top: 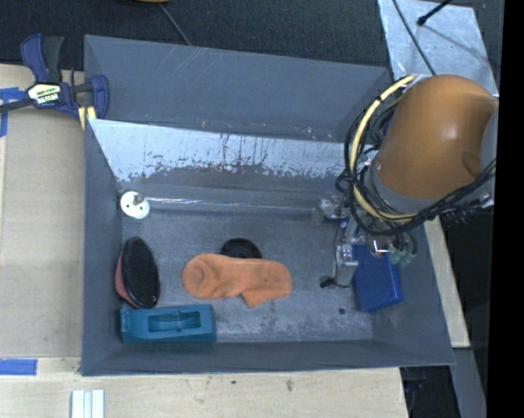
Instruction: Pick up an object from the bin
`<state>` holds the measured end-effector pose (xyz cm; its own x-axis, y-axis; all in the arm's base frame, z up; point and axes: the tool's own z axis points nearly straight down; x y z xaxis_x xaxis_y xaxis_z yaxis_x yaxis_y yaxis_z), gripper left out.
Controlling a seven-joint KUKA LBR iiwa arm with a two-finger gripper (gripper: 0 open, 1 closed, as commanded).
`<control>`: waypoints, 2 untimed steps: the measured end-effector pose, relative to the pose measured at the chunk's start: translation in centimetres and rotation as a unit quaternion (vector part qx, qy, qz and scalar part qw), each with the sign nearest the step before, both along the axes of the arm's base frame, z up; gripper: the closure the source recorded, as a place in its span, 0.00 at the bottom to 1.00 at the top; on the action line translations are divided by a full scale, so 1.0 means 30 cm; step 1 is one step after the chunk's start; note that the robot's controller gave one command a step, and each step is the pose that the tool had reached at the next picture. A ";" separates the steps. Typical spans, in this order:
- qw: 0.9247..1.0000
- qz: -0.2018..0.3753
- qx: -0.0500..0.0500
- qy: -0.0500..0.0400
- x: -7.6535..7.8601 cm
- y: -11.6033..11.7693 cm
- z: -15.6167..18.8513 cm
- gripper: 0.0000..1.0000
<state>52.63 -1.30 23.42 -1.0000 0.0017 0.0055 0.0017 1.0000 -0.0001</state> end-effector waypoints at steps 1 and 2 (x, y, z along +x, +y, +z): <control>1.000 0.000 0.000 -0.005 0.005 0.000 0.016 0.00; 0.999 0.039 0.000 -0.006 -0.015 0.092 -0.204 0.00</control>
Offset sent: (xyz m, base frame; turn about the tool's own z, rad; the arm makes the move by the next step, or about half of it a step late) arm -0.0163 0.0709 -0.1642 -0.1994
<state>52.17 1.45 17.29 -0.9971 -0.0757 -0.0072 -0.0757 0.9971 -0.0007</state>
